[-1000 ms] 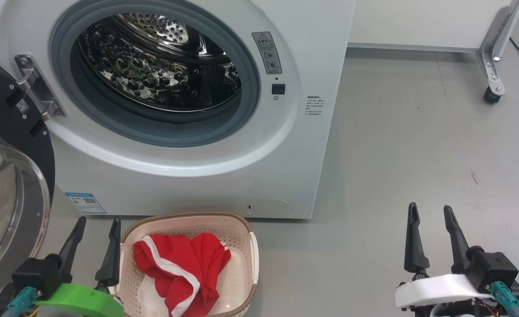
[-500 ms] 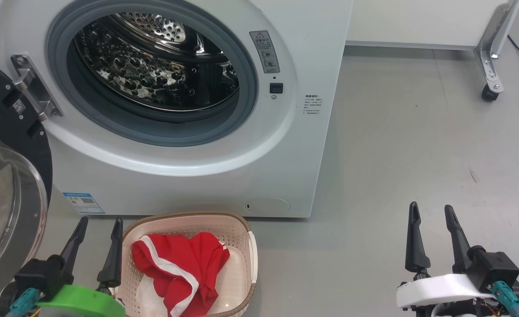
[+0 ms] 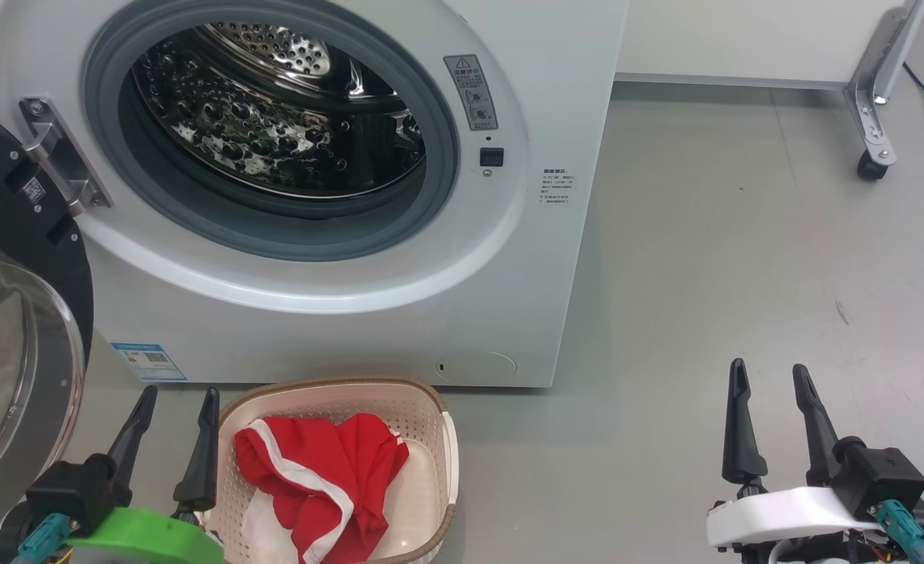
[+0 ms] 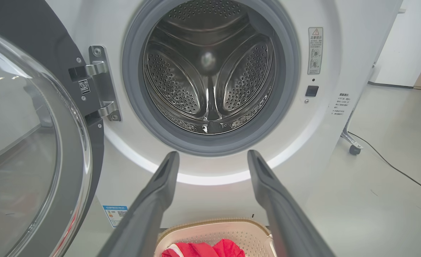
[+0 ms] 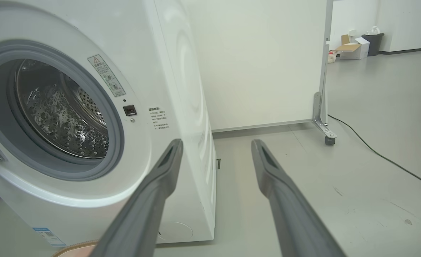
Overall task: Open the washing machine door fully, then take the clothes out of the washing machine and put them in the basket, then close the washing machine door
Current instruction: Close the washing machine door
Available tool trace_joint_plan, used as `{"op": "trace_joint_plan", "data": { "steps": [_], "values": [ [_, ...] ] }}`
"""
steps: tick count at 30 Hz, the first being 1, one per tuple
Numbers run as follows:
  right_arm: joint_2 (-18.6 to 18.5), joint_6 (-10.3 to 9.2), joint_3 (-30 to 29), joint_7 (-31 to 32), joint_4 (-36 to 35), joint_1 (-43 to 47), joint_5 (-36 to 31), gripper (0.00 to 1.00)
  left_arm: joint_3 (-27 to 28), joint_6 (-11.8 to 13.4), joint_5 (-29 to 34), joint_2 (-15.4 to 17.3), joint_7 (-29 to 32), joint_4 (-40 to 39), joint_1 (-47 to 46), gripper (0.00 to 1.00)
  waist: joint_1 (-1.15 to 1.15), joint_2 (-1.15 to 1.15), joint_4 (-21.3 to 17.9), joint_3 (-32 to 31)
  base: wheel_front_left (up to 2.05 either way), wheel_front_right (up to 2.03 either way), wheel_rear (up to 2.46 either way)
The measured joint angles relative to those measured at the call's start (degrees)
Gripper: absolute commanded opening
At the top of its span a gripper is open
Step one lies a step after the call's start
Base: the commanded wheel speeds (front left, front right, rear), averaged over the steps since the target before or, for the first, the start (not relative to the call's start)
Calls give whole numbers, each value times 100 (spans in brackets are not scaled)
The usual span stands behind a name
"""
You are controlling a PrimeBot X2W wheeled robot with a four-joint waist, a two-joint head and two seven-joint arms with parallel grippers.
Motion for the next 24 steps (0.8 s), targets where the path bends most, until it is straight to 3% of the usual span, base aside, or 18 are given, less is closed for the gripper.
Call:
{"op": "trace_joint_plan", "data": {
  "steps": [24],
  "values": [
    [9,25,1,0,0,-1,0,100,4,-74,67,-30,0,2,8,100,0,0,0,66,-62,62,0]
  ]
}}
